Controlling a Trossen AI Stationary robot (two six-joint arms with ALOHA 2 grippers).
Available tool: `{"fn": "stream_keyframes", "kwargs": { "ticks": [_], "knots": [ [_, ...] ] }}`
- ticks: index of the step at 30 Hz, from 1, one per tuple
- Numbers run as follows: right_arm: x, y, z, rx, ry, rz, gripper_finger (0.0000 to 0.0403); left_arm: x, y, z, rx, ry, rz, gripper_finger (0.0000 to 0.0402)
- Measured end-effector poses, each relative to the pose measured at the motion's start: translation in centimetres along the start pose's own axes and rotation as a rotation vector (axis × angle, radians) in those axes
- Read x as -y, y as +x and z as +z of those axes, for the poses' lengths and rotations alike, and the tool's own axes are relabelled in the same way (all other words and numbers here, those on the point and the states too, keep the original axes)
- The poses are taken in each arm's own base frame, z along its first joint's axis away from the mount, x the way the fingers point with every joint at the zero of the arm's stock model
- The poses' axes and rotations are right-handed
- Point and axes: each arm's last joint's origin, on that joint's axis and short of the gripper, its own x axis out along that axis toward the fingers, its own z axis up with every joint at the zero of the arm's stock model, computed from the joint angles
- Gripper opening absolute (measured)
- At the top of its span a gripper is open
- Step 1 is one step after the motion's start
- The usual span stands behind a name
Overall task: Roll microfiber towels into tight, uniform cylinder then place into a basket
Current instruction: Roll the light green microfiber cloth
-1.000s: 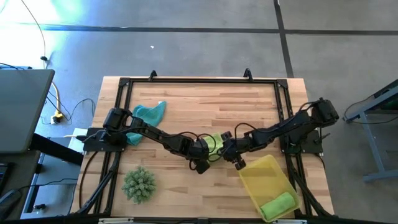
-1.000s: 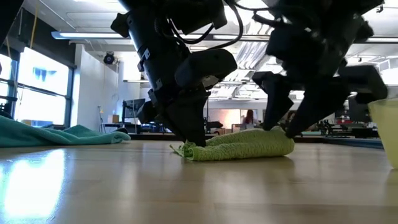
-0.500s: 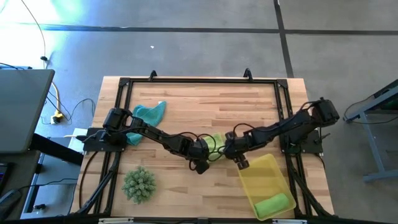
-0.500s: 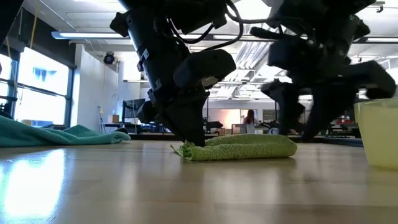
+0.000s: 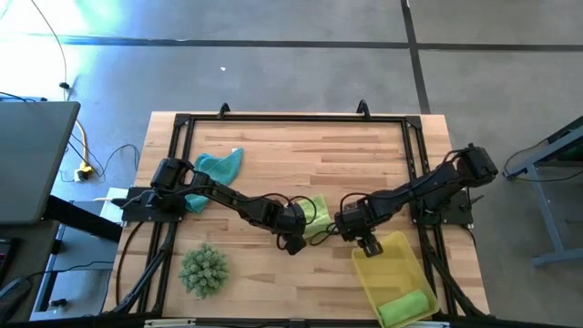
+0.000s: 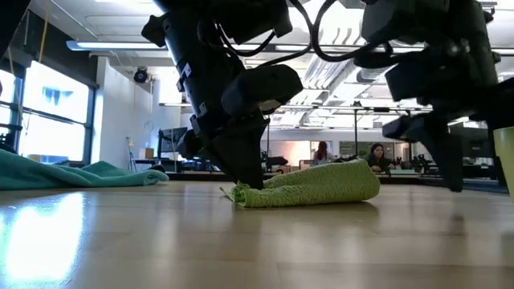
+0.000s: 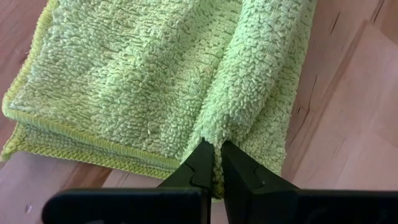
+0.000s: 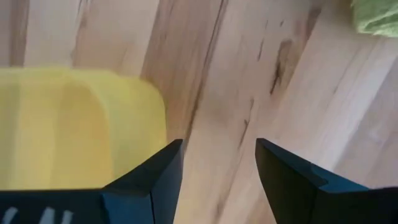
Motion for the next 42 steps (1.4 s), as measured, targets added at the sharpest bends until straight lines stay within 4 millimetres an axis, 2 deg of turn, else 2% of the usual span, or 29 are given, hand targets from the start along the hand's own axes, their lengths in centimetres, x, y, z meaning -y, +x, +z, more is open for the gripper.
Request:
{"fn": "stream_keyframes", "kwargs": {
  "ticks": [4,9,15,24,34,42],
  "knots": [
    [0.0,-1.5,1.4,0.024,-0.061,-0.109,0.0192,0.0,0.0,0.0,0.004,0.000,0.004,0.0008],
    [0.4,-2.5,3.3,0.151,-0.194,-0.315,0.0192,-0.2,0.0,-0.1,-0.006,0.003,0.023,0.0008],
    [0.9,-0.9,3.1,0.243,-0.352,-0.370,0.0192,-1.1,-0.1,-0.3,-0.029,-0.021,0.121,0.0008],
    [1.8,0.6,3.1,0.416,-0.446,-0.517,0.0192,-1.2,-0.1,-0.2,-0.033,-0.014,0.115,0.0008],
    [4.6,3.2,2.2,0.363,-0.386,-0.539,0.0192,-1.2,-0.1,-0.2,-0.034,-0.019,0.110,0.0008],
    [5.4,4.4,2.2,0.330,-0.352,-0.523,0.0185,-0.8,-0.6,-0.4,-0.030,0.001,0.094,0.0008]
  ]
}}
